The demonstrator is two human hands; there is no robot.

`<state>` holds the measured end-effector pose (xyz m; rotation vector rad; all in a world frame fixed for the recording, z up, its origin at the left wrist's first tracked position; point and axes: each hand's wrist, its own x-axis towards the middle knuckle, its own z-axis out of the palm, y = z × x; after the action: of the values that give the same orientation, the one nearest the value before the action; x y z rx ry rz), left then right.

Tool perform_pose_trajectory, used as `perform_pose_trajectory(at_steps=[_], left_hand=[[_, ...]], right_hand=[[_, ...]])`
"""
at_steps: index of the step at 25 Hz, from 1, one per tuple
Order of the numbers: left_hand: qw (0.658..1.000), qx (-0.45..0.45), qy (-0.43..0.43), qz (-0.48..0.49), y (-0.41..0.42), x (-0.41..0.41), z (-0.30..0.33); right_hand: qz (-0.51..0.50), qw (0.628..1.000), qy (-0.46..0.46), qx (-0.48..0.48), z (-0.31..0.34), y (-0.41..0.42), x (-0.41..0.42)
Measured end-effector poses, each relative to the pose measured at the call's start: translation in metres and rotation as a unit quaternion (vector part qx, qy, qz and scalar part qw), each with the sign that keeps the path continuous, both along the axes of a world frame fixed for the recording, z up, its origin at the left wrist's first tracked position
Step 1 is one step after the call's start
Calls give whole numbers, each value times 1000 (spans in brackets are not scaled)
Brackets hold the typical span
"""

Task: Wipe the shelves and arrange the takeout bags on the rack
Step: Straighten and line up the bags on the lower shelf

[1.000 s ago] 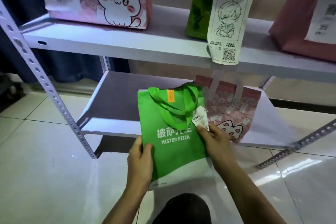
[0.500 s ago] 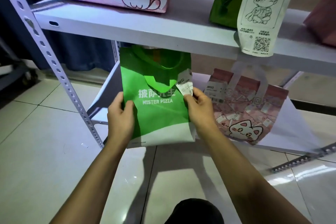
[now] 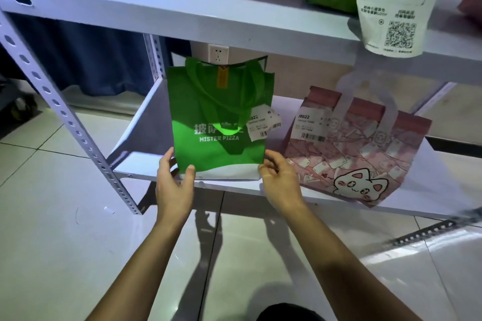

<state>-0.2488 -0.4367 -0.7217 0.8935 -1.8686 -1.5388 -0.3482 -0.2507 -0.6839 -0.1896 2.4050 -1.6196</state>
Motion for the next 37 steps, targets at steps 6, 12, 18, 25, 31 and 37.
perform_pose_trajectory(at_steps=[6,12,18,25,31,37], left_hand=[[998,1,37,-50,10,-28,-8],[998,-53,-7,-40,14,-62,-7],[998,-43,-51,-6,18,-74,4],[932,-324,-45,-157,107,-51,-17],[891,-384,-130,-204,120,-75,-27],[862,-405,-240,-185,111,-93,-27]], right_hand=[[-30,997,-3,75,-21,59,-13],[-123,980,51,145,-32,131,-23],[-156,976,11,154,-32,143,-52],[-86,979,73,171,-47,112,-46],[-89,977,107,163,-50,130,-61],[-91,979,74,166,-50,132,-75]])
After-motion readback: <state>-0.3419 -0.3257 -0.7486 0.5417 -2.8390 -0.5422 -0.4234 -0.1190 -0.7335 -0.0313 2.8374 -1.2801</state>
